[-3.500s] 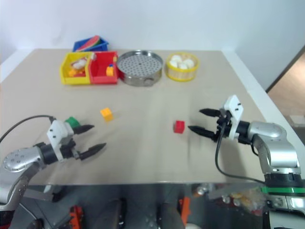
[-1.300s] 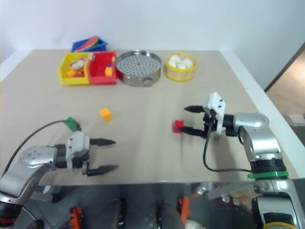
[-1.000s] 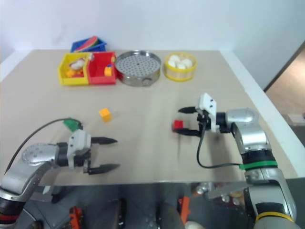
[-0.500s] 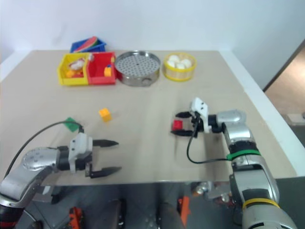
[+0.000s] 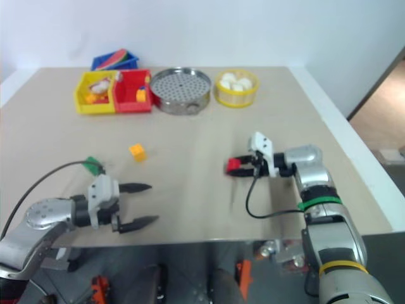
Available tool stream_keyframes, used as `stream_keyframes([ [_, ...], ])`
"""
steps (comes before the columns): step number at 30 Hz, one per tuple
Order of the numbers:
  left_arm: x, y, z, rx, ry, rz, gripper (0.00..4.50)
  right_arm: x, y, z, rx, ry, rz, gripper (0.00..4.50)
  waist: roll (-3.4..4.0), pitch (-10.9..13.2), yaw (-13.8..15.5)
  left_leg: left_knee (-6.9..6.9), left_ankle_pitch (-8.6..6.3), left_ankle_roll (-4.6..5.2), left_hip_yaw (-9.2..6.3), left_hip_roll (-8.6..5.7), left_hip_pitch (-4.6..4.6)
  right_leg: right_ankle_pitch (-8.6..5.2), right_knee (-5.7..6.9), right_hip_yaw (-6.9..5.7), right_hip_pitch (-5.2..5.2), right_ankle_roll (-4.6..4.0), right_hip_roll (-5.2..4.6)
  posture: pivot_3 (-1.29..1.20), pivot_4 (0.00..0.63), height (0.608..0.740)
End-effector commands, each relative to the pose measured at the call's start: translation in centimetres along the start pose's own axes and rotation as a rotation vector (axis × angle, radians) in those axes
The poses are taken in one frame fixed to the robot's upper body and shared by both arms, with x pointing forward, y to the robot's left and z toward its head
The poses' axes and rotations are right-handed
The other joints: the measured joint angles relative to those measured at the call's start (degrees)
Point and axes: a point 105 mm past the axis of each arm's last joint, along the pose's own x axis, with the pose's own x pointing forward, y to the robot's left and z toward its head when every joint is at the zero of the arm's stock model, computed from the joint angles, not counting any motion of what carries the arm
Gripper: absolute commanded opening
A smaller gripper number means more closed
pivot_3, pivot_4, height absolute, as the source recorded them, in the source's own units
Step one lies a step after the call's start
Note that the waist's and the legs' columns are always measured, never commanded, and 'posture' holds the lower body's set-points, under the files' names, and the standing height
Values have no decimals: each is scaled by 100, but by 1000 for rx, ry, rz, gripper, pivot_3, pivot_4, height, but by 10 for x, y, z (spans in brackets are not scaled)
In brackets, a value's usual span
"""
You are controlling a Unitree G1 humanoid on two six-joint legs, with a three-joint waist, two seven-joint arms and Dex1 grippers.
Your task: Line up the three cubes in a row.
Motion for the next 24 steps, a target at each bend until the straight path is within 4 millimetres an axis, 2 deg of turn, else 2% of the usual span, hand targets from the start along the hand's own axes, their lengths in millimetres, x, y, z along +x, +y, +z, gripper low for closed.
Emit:
stream_keyframes([
  [1,-8,12,5,-7,-31,90,4500,14,4,39,-116,-62,84,1263,0,0,-5,0,0,0,0,4,2,2,1,0,0,-3,4,0,150,740],
  [5,-12,16,-1,-44,-26,134,4500,45,19,52,-163,-59,188,1263,0,0,-3,-2,0,0,1,8,5,2,3,-2,-1,-6,7,0,150,740],
  [10,-10,14,-3,-48,-20,139,4500,67,24,53,-182,-30,231,1263,0,0,5,-2,0,-1,15,6,3,3,3,5,-7,-5,0,0,150,740],
  [15,-10,11,-3,-53,-24,151,4500,72,29,47,-179,-4,271,1263,-2,-1,10,-2,-1,-1,18,7,2,5,3,8,-9,-5,0,0,150,740],
  [24,-8,9,-3,-54,-30,161,4500,71,19,30,-142,48,218,1263,-1,-1,8,-9,-1,-1,31,10,2,8,3,18,-21,-10,3,0,150,740],
])
